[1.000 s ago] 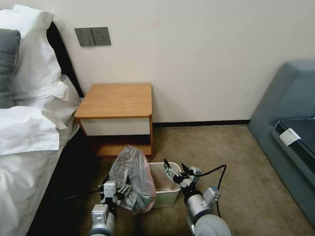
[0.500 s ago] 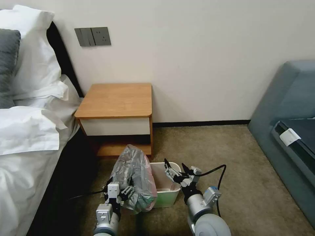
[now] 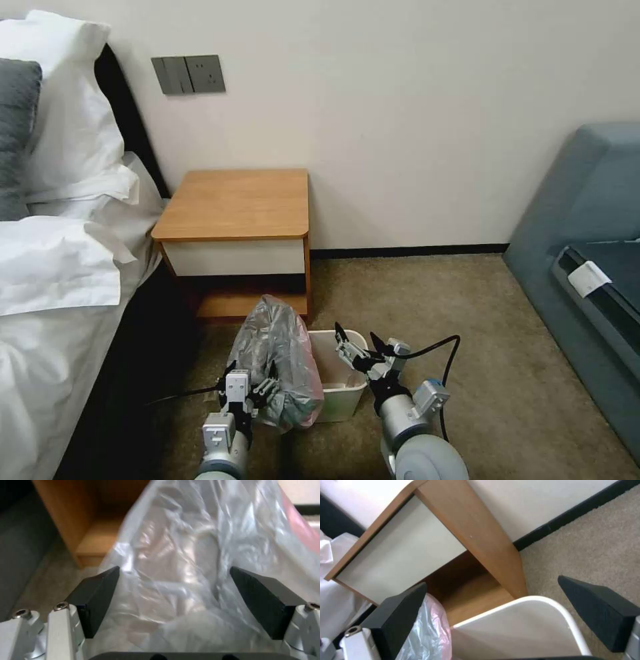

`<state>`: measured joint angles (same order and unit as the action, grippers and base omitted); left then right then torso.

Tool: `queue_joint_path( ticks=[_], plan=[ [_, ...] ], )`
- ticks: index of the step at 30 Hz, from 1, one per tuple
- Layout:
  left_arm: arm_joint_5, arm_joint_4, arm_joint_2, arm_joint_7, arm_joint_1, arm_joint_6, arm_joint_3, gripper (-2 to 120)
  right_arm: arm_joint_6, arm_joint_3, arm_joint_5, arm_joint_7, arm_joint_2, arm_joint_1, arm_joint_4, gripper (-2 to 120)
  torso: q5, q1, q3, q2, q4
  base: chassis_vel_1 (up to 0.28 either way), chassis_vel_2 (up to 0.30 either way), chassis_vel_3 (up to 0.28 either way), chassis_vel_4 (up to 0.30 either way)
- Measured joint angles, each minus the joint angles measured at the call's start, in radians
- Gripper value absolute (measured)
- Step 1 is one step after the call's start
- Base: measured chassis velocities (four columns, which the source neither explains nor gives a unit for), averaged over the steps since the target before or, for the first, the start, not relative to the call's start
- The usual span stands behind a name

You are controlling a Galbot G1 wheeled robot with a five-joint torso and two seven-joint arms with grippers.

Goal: Pick up the garbage bag from the table and place it over the trash can.

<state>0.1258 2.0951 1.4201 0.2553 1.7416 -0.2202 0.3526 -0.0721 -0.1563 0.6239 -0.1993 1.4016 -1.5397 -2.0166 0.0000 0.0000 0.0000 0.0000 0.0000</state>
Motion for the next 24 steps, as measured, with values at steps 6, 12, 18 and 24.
queue_joint_path(
  ticks=[6, 12, 18, 24],
  plan=[
    [0.037, 0.019, -0.007, 0.014, -0.016, -0.025, 0.026, 82, 0.001, 0.006, -0.004, 0.0, 0.003, 0.002, 0.006, 100, 0.0, 0.0, 0.0, 0.0, 0.0, 0.0, 0.0, 0.0, 0.0],
    [0.074, 0.001, -0.011, 0.014, -0.044, -0.043, 0.035, 82, 0.002, 0.005, -0.005, 0.001, 0.002, 0.0, 0.006, 100, 0.0, 0.0, 0.0, 0.0, 0.0, 0.0, 0.0, 0.0, 0.0],
    [0.104, -0.001, -0.009, 0.014, -0.059, -0.074, 0.021, 82, 0.006, 0.001, -0.009, 0.002, 0.002, -0.004, 0.011, 100, 0.0, 0.0, 0.0, 0.0, 0.0, 0.0, 0.0, 0.0, 0.0],
    [0.109, -0.001, -0.011, 0.014, -0.052, -0.084, 0.014, 73, 0.009, 0.004, -0.013, 0.003, 0.01, -0.001, 0.02, 100, 0.0, 0.0, 0.0, 0.0, 0.0, 0.0, 0.0, 0.0, 0.0]
  ],
)
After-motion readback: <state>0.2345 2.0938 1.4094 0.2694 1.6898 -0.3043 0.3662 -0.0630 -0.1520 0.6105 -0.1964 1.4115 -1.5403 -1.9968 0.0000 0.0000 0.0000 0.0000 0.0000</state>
